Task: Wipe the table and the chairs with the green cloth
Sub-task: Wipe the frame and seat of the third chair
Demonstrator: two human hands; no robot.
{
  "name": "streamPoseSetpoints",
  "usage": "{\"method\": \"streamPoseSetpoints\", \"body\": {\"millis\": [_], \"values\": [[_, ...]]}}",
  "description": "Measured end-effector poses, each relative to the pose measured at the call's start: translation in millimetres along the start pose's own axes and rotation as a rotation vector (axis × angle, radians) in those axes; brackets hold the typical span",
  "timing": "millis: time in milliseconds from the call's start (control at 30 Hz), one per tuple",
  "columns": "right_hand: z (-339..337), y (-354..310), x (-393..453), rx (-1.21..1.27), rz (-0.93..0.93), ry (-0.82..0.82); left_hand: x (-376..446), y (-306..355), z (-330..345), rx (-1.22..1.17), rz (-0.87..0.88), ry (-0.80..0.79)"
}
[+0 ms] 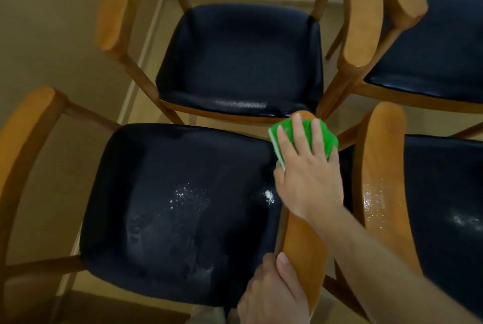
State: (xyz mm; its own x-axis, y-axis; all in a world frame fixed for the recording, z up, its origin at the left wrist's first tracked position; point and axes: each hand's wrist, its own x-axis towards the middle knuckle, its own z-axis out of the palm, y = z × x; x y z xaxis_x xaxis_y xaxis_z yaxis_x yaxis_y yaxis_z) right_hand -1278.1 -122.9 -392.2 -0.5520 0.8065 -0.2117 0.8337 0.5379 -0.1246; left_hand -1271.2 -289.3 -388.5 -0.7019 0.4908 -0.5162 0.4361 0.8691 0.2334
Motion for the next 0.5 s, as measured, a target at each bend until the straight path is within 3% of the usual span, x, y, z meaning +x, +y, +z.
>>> {"method": "streamPoseSetpoints", "body": {"millis": [167,233,367,500], "values": [[23.7,-4.8,-81.6,0.0,-0.13,-0.025,4.5,8.7,-7.6,-0.066,0.06,0.193],[24.3,-1.5,-82.8,-0.009,-0.168,-0.029,5.0,10.6,-8.8,-0.081,0.079,0.179],[11.2,3.7,-40.0,-0.045,-0.164,-0.008,-1.3,6.5,-8.6,-0.051,0.149,0.158],[-5.7,10.1,44.2,0.042,-0.015,-0.005,-0.7,-1.5,1.4,-0.076,0.173,0.126]]}}
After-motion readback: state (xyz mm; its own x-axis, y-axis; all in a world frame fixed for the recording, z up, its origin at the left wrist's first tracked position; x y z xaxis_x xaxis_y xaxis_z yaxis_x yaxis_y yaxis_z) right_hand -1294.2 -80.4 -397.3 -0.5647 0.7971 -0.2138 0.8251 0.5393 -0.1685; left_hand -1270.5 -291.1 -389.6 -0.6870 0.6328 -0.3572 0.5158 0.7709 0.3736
